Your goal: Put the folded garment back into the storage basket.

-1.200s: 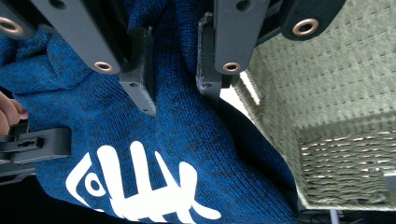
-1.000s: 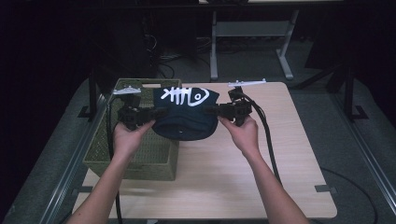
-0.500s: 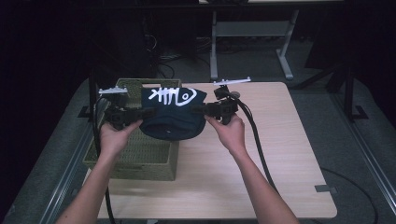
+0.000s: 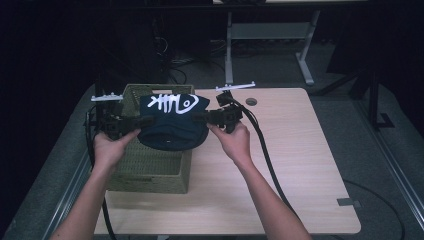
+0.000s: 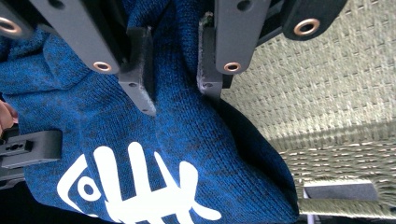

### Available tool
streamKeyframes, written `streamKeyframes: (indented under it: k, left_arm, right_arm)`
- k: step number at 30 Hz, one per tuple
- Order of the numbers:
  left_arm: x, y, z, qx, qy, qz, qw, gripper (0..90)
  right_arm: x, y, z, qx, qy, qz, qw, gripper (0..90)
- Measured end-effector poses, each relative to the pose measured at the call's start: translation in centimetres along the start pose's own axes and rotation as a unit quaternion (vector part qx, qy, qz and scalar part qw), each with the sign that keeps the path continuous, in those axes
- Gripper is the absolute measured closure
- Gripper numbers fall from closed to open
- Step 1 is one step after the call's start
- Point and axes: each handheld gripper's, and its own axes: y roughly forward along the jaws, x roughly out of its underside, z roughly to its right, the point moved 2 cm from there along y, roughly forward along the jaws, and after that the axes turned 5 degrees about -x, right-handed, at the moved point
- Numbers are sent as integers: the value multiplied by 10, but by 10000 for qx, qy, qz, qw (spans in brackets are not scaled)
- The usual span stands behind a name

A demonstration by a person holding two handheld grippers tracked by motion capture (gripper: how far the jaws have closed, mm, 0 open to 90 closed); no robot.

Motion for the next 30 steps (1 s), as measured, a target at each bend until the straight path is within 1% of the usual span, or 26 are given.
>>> streamKeyframes:
  k: [7, 12, 13, 14, 21, 25, 28, 29, 30]
  left_arm:
    - [1, -5, -9, -29, 0, -2, 10000, 711]
    - [3, -10, -16, -31, 37, -19, 10000, 711]
    - [3, -11, -16, -7, -12, -20, 10000, 710]
    - [3, -12, -17, 12, -6, -13, 10000, 709]
    - [5, -18, -25, -35, 5, -32, 10000, 706]
    - [6, -22, -30, -52, -50, -24, 10000, 704]
    - [8, -24, -34, -76, -50, -47, 9999, 703]
    - [8, -25, -35, -70, -62, -38, 9999, 703]
    - [9, -26, -36, -84, -63, -38, 9999, 703]
  right_arm:
    - [-2, 10, -4, 4, 4, -29, 10000, 725]
    - [-3, 17, -6, -44, -3, -33, 10000, 725]
    - [-3, 19, -7, -65, -14, -53, 10000, 724]
    - [-4, 20, -7, -73, -18, -41, 10000, 724]
    - [-5, 28, -8, -125, 11, -50, 9999, 723]
    - [-5, 34, -9, -147, 6, -56, 9999, 722]
    - [-5, 39, -11, -177, 31, -70, 9998, 722]
    - [-5, 41, -11, -180, 6, -78, 9998, 722]
    - [-6, 42, -12, -186, 43, -93, 9998, 722]
